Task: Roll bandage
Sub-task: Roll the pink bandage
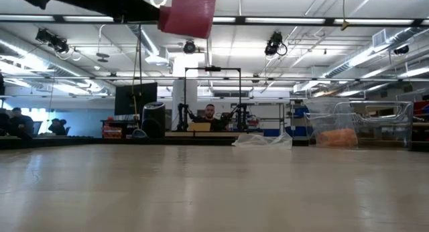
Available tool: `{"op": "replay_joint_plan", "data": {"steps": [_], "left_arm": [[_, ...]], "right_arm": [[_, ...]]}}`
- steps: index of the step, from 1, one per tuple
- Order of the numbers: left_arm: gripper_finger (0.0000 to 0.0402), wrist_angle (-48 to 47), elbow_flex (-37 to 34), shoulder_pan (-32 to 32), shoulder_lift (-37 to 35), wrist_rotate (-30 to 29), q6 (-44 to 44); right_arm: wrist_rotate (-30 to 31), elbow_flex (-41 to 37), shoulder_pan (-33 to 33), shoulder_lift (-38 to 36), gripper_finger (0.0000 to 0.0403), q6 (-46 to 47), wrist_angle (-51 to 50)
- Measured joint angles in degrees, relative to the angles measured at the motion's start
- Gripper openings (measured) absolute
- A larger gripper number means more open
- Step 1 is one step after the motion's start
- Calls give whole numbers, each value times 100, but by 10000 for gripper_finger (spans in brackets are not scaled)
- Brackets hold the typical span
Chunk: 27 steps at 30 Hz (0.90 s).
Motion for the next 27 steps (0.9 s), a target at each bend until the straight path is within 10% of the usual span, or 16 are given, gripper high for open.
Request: {"op": "replay_joint_plan", "data": {"steps": [27], "left_arm": [[21, 1651, -217, -95, 1862, 431, -172]], "right_arm": [[559, 494, -831, 6, 0, -113, 557]]}}
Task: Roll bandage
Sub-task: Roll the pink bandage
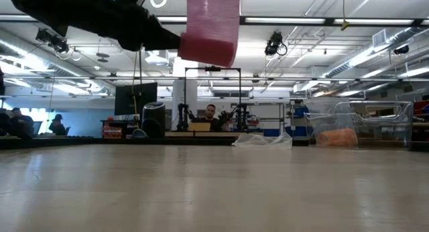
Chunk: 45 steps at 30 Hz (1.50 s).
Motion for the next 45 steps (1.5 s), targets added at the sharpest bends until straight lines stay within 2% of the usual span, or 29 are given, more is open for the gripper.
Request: {"op": "replay_joint_plan", "data": {"steps": [5, 14, 22, 27, 37, 42, 45], "left_arm": [[21, 309, 26, -260, 37, 218, -1], [21, 108, 511, -639, 183, 363, 201], [21, 123, 812, -822, 391, 506, 354], [21, 110, 918, -961, 342, 502, 368], [21, 265, 951, -1095, 315, 507, 261], [21, 285, 951, -1092, 315, 506, 60], [21, 295, 949, -1092, 198, 506, -102]], "right_arm": [[8, 0, -235, 0, 0, 170, 3], [21, 2, -768, 120, 0, 881, 36], [115, -4, -1115, 240, 11, 1457, -642], [130, -4, -1278, 240, 55, 1596, -1061], [128, -3, -1287, 236, 173, 1606, -1732], [126, -4, -1304, 70, 210, 1414, -2041], [142, -3, -1384, -219, 220, 1309, -2692]]}}
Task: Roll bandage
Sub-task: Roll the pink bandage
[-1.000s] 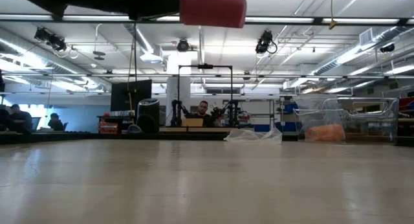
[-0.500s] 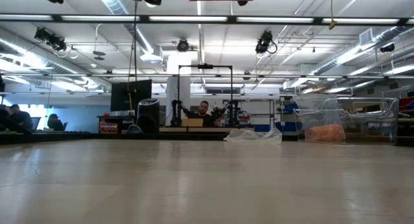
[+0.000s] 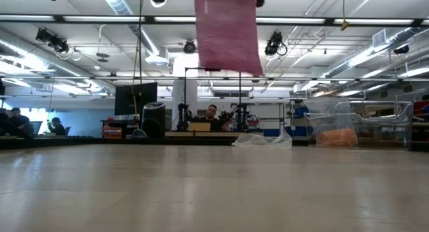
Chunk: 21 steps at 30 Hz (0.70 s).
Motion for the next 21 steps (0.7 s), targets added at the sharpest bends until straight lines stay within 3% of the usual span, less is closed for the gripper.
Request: {"op": "replay_joint_plan", "data": {"steps": [6, 10, 14, 21], "left_arm": [[21, -113, 0, 7, -534, -179, -596], [21, -129, -2, 7, -910, -197, -885], [21, -116, 0, 33, -1191, -177, -1038], [21, -78, 0, 61, -1317, -146, -1043]], "right_arm": [[-84, -1, -120, -850, 224, 427, -2399], [-1110, -465, -129, -1321, 225, 963, -2821], [-2005, -1552, 124, -1483, 226, 1250, -1393], [-1947, -2707, 484, -1013, 248, 1236, 1690]]}}
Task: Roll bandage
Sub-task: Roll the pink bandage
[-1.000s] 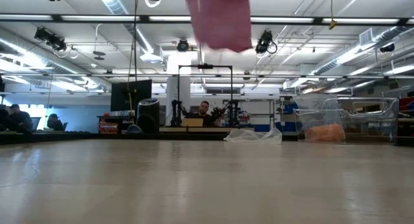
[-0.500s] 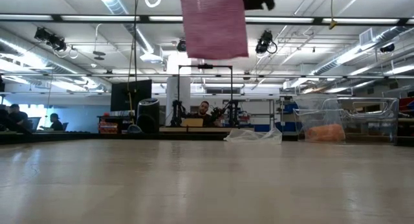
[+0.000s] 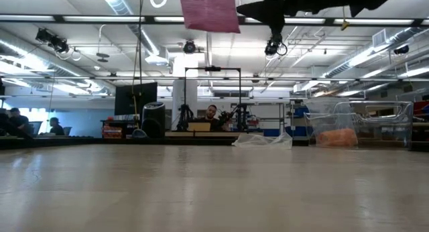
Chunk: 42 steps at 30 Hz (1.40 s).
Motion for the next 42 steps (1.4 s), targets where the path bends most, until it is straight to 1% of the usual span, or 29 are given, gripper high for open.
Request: {"op": "replay_joint_plan", "data": {"steps": [2, 6, 10, 13, 15, 17, 19, 21, 22, 23, 25, 28, 36, 39, 42], "left_arm": [[21, 19, 0, 7, 0, 0, 1], [21, 19, -2, 9, 0, 9, 1], [21, 34, -2, 39, 0, 15, 41], [21, 46, -2, 131, 0, 13, 104], [21, 135, -3, 191, 2, 13, 117], [21, 318, -7, 240, 2, 13, 167], [21, 403, -7, 276, 0, 11, 286], [21, 412, -7, 325, -2, -30, 334], [21, 412, -7, 348, -2, -67, 356], [21, 415, -7, 371, -2, -110, 403], [21, 420, -7, 387, -4, -227, 497], [21, 473, -13, 385, -4, -633, 750], [21, 455, -13, 495, 25, -1460, 1374], [21, 128, -13, 595, 120, -1541, 1378], [21, 35, -13, 600, 320, -1577, 1348]], "right_arm": [[2, 22, 10, 170, 257, -82, 196], [-29, 186, -97, 428, 271, -178, 155], [-325, 373, -175, 625, 278, -145, 170], [-519, 521, -125, 874, 271, -184, 176], [-413, 601, -39, 1096, 248, -170, 228], [-285, 615, 50, 1302, 205, -134, 336], [-220, 624, 156, 1441, 143, -81, 617], [-208, 633, 261, 1470, 65, -3, 825], [-205, 640, 313, 1468, 34, 4, 878], [-193, 640, 382, 1463, 18, -14, 900], [-190, 638, 495, 1388, 14, -10, 836], [-191, 640, 668, 1281, 4, -1, 831], [-205, 640, 1041, 1271, 2, 303, 699], [-97, 640, 1112, 1224, 1, 375, 702], [-45, 640, 1124, 1160, 1, 449, 701]]}}
